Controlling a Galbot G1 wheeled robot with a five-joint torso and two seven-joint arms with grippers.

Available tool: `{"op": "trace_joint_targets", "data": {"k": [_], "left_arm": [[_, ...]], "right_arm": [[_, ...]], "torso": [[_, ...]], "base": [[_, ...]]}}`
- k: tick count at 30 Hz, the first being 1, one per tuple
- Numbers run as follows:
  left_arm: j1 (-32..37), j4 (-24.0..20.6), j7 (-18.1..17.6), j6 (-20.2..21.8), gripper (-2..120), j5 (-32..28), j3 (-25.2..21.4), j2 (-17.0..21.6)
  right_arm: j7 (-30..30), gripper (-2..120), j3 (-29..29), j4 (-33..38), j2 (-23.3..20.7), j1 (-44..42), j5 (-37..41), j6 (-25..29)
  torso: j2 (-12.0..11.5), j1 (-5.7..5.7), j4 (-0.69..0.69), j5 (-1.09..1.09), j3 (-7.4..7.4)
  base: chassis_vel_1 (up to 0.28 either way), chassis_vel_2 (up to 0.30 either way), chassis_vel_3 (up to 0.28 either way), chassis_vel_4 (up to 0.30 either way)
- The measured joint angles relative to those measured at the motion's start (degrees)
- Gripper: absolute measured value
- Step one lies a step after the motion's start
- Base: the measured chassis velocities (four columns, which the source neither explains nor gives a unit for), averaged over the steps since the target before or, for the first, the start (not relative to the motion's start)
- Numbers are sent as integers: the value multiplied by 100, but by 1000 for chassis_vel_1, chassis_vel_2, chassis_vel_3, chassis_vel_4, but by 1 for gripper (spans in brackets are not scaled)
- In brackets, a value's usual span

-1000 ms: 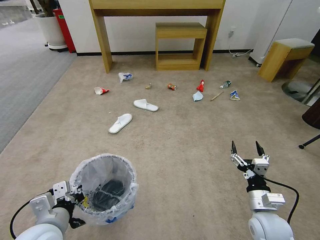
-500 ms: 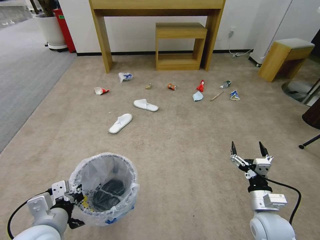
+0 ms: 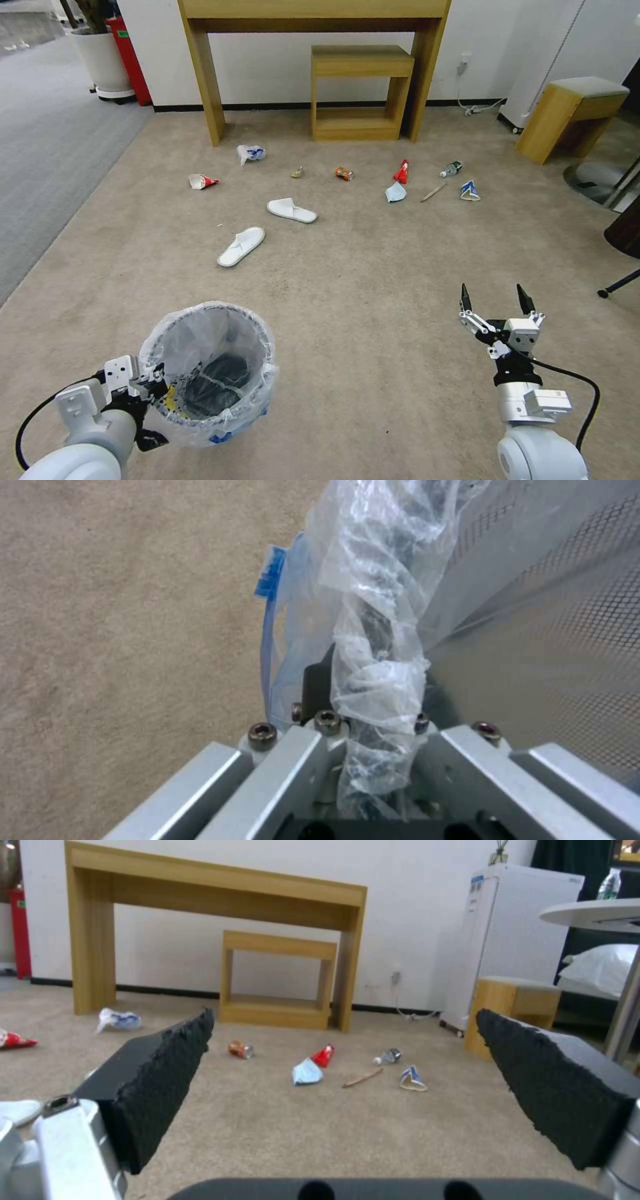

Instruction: Pick up the trash bin and place the garbage on the floor into it.

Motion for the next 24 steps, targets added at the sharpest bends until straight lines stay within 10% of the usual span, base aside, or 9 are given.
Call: {"op": "trace_joint_targets", "data": {"k": [24], "left_arm": [[-57,69,15,-16,0,-16,-11,18]], "right_arm": [[-6,98,-63,-59,115,80,-193,-66]], "torso": [[0,0,-1,-1,0]], "base": [[30,30,-27,-29]]}}
